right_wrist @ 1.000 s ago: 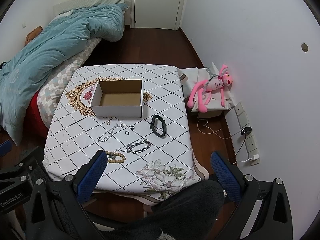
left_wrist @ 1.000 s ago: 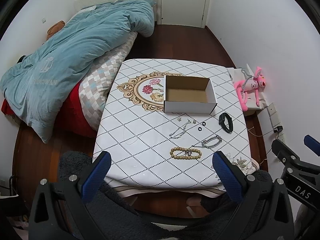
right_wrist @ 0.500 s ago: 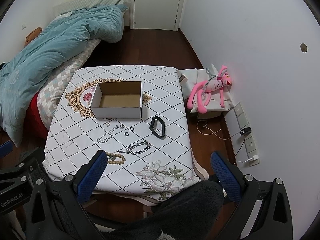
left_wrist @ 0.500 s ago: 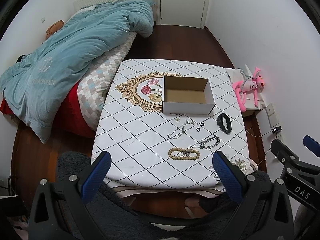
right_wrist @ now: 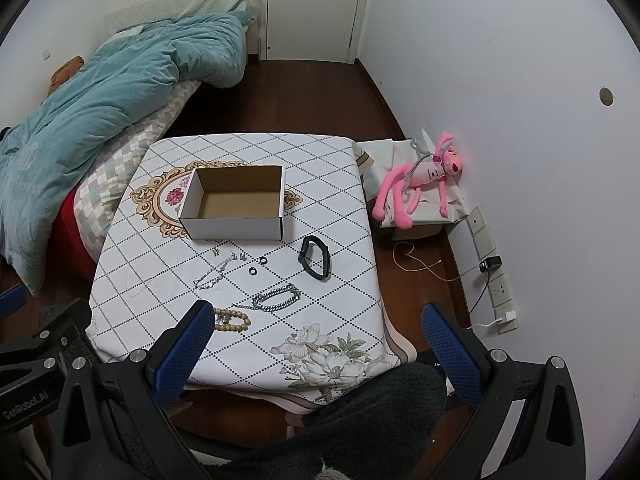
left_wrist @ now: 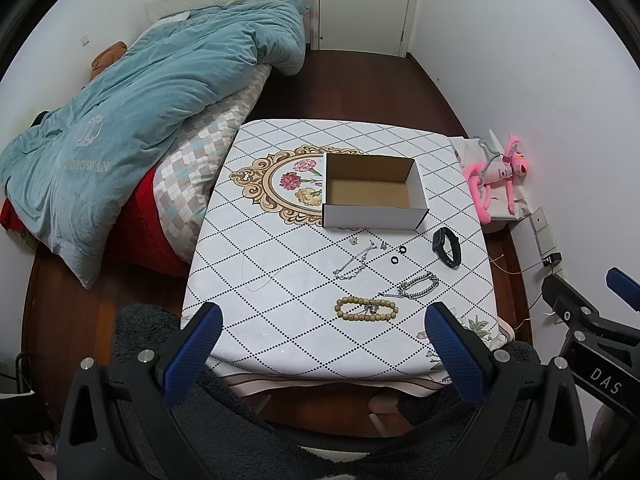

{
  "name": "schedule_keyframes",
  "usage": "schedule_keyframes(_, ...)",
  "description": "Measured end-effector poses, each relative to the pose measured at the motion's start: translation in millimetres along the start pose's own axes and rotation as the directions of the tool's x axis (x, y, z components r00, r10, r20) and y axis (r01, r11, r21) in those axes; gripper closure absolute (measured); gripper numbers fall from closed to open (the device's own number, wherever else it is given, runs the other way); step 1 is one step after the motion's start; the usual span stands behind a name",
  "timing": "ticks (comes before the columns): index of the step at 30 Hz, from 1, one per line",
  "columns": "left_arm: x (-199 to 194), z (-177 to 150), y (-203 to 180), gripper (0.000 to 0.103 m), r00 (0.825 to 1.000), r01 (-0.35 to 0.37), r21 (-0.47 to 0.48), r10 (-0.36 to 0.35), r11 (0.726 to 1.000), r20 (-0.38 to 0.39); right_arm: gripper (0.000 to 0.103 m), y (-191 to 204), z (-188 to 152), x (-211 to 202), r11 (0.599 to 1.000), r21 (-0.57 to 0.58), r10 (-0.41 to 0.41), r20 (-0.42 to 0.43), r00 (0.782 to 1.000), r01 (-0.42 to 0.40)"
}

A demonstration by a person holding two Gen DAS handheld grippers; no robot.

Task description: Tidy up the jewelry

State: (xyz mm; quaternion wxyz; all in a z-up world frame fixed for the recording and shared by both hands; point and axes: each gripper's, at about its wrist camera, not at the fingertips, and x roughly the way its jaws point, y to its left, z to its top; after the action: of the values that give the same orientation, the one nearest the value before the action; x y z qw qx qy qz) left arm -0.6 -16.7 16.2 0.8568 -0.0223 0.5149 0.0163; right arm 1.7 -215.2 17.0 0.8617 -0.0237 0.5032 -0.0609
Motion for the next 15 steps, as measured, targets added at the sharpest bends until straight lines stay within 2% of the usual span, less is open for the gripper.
schedule_keyframes(5, 21, 8, 5, 0.0, 0.999, -0.034, -0.001, 0.034, 0.999, 0.011, 0.0, -3, 0, 18, 0.999, 0.024, -0.021, -0.006, 1.0, 0.021)
schedule_keyframes(9, 64, 15, 10, 0.0, 0.997, -0.077, 0.006, 0.077, 0.997, 0.0, 0.0, -7, -1, 60, 0.998, 0.057, -0.016, -0.049, 0.999, 0.018)
schedule_keyframes(15, 141, 10, 9, 0.0, 0.989, -0.079, 0.051, 0.084, 0.996, -0.121, 0.011, -4, -9, 137, 0.998, 0.06, -0.021, -0.136, 0.99, 0.029)
